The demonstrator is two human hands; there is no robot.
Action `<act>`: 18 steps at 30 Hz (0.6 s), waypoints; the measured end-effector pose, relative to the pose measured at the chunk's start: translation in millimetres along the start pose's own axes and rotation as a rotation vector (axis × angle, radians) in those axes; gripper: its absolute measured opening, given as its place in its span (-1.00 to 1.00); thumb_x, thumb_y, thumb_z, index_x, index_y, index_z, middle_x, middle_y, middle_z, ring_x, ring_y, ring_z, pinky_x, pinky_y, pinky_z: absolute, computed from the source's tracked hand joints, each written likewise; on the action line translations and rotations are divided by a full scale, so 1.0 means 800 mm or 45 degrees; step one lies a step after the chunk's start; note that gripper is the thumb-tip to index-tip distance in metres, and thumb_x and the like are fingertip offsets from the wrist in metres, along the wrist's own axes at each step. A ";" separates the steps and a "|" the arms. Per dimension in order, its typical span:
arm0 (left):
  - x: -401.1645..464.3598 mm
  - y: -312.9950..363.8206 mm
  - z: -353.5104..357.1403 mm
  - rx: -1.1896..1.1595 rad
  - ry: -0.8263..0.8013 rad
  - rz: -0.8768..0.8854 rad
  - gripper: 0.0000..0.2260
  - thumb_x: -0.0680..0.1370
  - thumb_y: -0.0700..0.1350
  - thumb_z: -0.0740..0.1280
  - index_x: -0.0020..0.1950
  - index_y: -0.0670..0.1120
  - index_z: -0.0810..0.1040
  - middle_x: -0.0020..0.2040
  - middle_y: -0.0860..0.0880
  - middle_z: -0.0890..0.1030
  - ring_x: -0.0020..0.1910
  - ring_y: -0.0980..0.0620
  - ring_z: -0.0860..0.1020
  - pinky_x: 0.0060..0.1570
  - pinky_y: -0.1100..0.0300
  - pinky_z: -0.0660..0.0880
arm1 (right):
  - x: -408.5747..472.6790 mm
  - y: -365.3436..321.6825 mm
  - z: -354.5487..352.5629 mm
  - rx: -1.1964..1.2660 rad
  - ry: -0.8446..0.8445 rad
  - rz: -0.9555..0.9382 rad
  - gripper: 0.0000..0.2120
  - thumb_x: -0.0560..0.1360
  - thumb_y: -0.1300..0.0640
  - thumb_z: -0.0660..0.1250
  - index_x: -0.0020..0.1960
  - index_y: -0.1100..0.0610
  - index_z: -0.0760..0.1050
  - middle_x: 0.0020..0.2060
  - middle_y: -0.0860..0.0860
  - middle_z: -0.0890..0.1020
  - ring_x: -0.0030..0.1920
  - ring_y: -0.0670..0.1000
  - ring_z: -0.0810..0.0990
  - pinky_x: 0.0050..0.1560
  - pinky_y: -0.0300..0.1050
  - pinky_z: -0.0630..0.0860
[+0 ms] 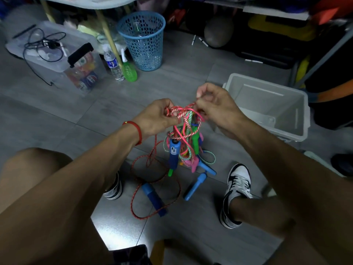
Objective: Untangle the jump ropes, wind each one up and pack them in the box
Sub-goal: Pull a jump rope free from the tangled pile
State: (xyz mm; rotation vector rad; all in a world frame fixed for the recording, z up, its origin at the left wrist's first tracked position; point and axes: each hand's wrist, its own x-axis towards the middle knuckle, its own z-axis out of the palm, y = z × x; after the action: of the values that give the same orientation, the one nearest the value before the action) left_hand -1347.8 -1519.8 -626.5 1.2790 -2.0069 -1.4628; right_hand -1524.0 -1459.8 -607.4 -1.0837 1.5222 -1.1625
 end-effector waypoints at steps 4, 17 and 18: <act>0.004 -0.003 0.010 0.104 -0.041 0.048 -0.80 0.50 -0.32 0.43 -0.13 -0.07 0.47 -0.34 0.06 0.49 -0.47 0.28 0.39 -0.39 0.38 0.35 | -0.005 0.001 -0.013 -1.129 -0.267 -0.030 -0.78 0.43 -0.12 0.41 -0.07 0.00 0.52 -0.21 -0.05 0.61 -0.15 -0.01 0.57 -0.16 -0.08 0.49; 0.011 -0.024 0.026 0.332 -0.141 -0.039 -0.87 0.49 -0.20 0.44 -0.14 -0.03 0.52 -0.29 0.02 0.56 -0.31 0.07 0.48 -0.25 0.21 0.42 | -0.023 0.000 -0.028 -0.976 -0.509 0.074 -0.66 0.57 -0.15 0.35 -0.24 0.05 0.66 -0.53 -0.14 0.55 -0.46 -0.22 0.50 -0.22 -0.14 0.47; 0.010 -0.024 0.030 0.362 -0.145 -0.056 -0.90 0.49 -0.14 0.45 -0.13 -0.03 0.54 -0.27 0.02 0.58 -0.29 0.06 0.49 -0.24 0.20 0.43 | -0.022 0.003 -0.028 -1.111 -0.511 0.016 -0.67 0.58 -0.13 0.34 -0.25 0.03 0.66 -0.51 -0.17 0.57 -0.44 -0.25 0.51 -0.21 -0.14 0.47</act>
State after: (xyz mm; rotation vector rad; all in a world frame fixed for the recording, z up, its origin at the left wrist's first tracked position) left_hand -1360.3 -1513.9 -655.4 1.3848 -2.3432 -1.3315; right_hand -1542.2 -1438.4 -604.0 -1.7360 1.7169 -0.1853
